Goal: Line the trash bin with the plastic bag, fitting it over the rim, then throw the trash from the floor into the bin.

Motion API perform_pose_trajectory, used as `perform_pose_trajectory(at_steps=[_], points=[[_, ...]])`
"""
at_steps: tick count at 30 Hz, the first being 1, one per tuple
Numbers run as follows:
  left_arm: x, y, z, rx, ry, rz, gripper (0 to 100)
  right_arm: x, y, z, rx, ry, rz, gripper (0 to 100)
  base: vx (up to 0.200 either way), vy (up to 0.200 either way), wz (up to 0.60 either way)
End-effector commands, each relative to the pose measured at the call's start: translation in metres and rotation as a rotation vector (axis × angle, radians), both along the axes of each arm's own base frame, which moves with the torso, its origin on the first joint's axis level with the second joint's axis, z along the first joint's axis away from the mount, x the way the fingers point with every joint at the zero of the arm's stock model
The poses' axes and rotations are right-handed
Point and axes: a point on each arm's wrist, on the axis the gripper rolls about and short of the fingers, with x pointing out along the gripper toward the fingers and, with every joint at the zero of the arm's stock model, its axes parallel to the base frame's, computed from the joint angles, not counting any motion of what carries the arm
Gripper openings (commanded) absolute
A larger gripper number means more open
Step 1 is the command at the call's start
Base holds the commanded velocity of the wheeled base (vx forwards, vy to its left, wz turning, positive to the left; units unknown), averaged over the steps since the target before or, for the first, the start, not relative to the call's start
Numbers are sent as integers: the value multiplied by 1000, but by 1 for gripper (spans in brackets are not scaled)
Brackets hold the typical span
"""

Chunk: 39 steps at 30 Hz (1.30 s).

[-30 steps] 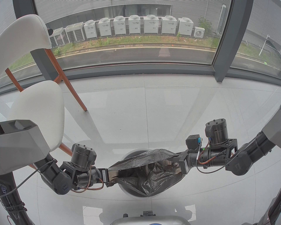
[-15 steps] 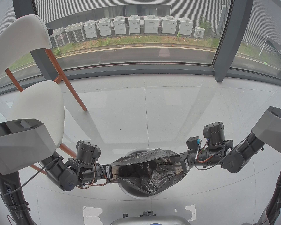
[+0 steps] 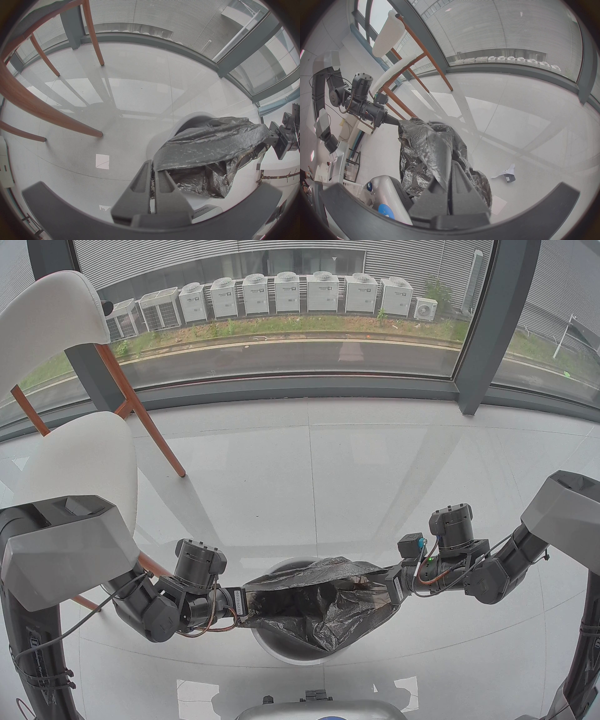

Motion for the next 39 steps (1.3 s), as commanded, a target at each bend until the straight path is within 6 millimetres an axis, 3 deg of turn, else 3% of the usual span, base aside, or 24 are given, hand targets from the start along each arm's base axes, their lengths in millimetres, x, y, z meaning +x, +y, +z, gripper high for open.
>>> perform_pose_trajectory(at_steps=[1, 15, 24, 29, 39], points=[[1, 0, -10, 10, 23, 3, 0, 7, -4, -13, -11, 23, -15, 0, 0, 0, 0], [23, -9, -5, -12, -42, 17, 0, 29, 9, -15, 17, -14, 15, 0, 0, 0, 0], [26, -9, -10, -11, -36, 21, 0, 36, 12, -20, 20, -21, 14, 0, 0, 0, 0], [35, -8, -14, -6, -44, 37, 0, 50, 15, -22, 32, -43, 9, 0, 0, 0, 0], [43, -11, -8, -23, -80, 54, 0, 61, 18, -24, 41, -59, 7, 0, 0, 0, 0]])
